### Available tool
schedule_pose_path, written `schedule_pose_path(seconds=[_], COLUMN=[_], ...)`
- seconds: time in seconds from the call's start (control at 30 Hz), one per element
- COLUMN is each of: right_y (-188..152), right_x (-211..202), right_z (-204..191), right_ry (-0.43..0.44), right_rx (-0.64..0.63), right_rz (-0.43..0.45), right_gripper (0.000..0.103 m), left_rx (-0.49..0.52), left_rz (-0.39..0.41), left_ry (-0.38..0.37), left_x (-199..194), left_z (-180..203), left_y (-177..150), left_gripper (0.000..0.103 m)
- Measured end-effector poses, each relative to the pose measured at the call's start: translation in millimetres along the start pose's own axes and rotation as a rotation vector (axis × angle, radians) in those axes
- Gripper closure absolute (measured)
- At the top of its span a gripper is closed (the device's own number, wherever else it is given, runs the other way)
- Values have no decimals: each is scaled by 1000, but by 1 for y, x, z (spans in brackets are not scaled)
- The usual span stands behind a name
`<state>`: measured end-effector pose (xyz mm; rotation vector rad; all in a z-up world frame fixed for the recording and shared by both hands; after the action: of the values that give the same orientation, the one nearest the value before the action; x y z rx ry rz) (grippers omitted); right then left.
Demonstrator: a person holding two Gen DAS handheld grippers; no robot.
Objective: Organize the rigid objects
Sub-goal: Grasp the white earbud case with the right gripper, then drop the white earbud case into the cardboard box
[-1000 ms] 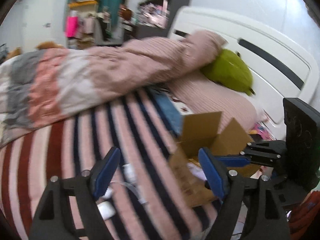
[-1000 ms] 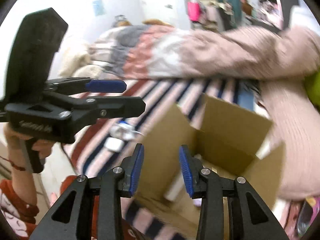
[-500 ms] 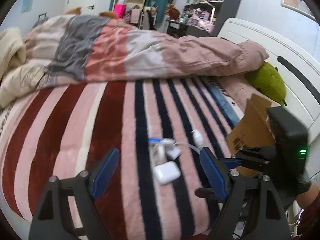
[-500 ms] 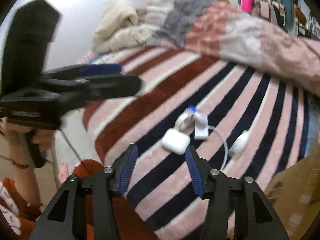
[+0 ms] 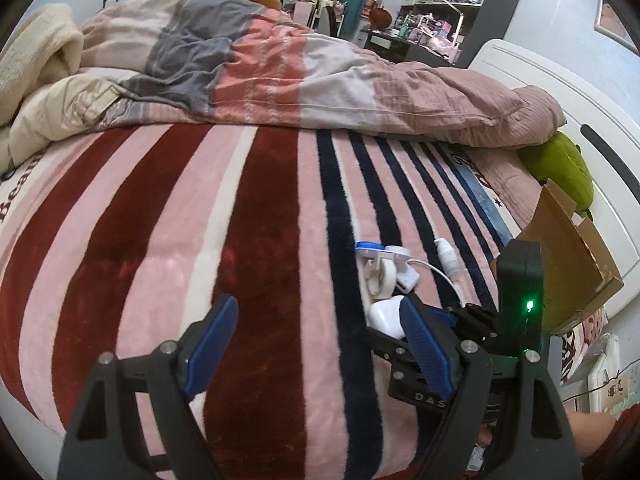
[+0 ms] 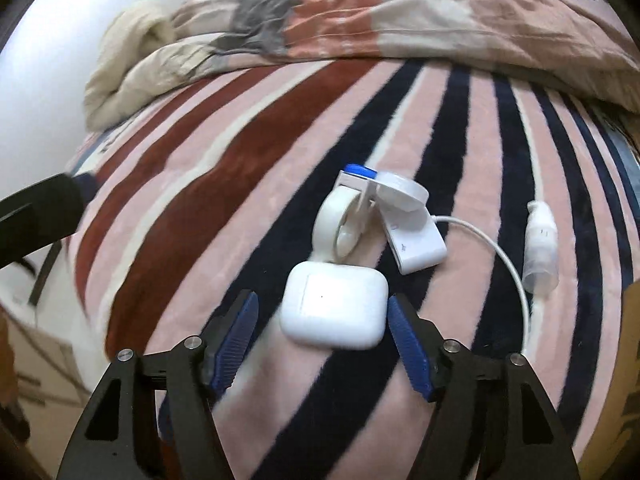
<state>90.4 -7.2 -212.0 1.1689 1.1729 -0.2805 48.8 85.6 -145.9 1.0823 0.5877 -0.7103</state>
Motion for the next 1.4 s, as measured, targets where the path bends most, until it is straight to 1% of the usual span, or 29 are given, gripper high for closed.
schedule_pose_path(seconds=[0.07,0.1,0.2,0.3,0.4,0.5,0.57,0.6,0.63,0.67,0.7,0.73,0.77,0.8,0.83,0.9,1.07,1.17,1.3,1.4], right_y=[0,-1,-2,-2,2,13,20,24,27,29,31,34,36,38,39,41,43,39,32,22], right_x=[2,0,-2,-11,-31,-59,-76,-87,-94,-103,-112,-121,-132,-139,-150,-163,-194,-208,-226,-235], right_z=[0,1,-1,-6,-15,-28,-37,-41,-44,-45,-45,-44,-42,-41,-37,-30,7,33,72,106], right_ry=[-63,-85,-107,-91,-67,-5,16,24,35,55,67,65,60,55,45,35,-16,-53,-112,-156], right_rx=[-12,-15,-41,-90,-144,-196,-254,-290,-307,-322,-331,-342,-355,-364,-374,-376,-351,-321,-279,-241], right_rz=[24,31,58,85,141,201,238,261,274,287,300,316,337,353,375,395,435,443,429,387], right_gripper=[46,53,53,53,53,53,53,53,53,53,53,53,53,53,53,53,53,53,53,53], left_rx=[-8,-12,-16,-17,-18,-2,18,33,46,59,70,81,90,108,119,140,213,266,312,343], left_rz=[-3,-6,-12,-22,-37,-71,-86,-93,-99,-105,-111,-118,-127,-137,-142,-153,-161,-181,-220,-264], left_ry=[1,1,-6,-37,-87,-173,-238,-278,-302,-325,-344,-367,-386,-414,-432,-462,-476,-481,-504,-518], left_x=[0,1,1,-1,-3,-6,-11,-15,-18,-20,-23,-25,-26,-29,-30,-33,-31,-22,-8,9], left_z=[-3,-4,-5,-1,9,28,44,55,63,72,81,91,99,112,121,140,192,231,273,306], left_y=[-1,-2,-3,-4,-4,-3,3,8,10,13,16,19,20,22,23,26,33,35,33,25], left_gripper=[23,23,23,23,23,23,25,28,33,36,41,48,51,57,62,69,70,70,71,71])
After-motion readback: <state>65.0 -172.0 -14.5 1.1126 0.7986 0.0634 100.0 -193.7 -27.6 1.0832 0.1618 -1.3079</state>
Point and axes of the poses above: each gripper's, at about its wrist camera, not at the fingertips, and x roughly the way its jaws point, z to its right, y to its top, the point moved 8 cm from there along x, roughly the way its jaws point, and after that the axes turned 9 degrees about -x, right-handed, at the moved point
